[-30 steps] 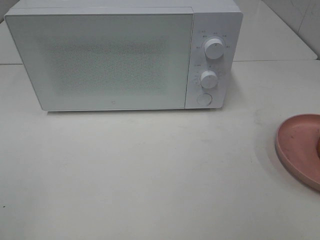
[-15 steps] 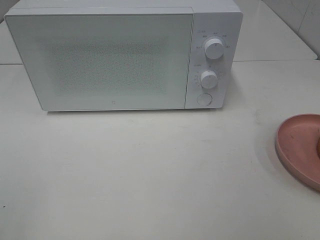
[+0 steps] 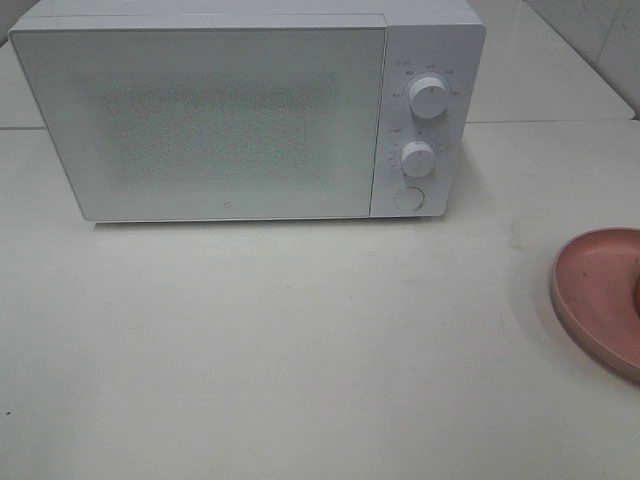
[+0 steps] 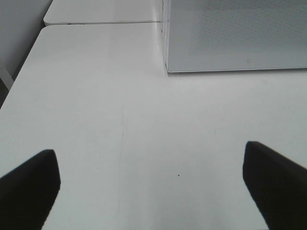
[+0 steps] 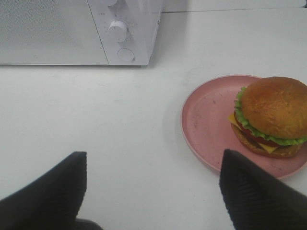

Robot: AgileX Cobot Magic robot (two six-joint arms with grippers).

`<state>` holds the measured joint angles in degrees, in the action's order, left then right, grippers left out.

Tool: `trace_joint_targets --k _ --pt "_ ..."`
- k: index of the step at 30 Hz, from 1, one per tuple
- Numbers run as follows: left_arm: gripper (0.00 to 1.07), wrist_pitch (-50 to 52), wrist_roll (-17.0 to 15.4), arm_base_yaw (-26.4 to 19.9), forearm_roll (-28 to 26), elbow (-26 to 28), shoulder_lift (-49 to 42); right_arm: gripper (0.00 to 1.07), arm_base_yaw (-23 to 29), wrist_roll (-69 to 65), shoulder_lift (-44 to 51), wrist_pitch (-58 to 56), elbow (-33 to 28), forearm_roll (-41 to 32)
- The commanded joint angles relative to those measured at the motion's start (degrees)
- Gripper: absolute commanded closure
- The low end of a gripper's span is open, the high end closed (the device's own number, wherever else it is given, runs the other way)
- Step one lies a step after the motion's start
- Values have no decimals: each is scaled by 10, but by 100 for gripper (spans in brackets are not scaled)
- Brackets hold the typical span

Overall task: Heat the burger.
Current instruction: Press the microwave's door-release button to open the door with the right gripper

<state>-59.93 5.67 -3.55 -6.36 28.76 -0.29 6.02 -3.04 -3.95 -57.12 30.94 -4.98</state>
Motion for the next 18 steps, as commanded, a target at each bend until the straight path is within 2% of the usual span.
trace_joint_targets --k 1,18 --pt "9 3 -3 1 0 -2 -11 34 2 -2 -38 31 7 -2" --pt "9 3 -3 1 0 -2 -11 34 2 -1 -217 152 2 -1"
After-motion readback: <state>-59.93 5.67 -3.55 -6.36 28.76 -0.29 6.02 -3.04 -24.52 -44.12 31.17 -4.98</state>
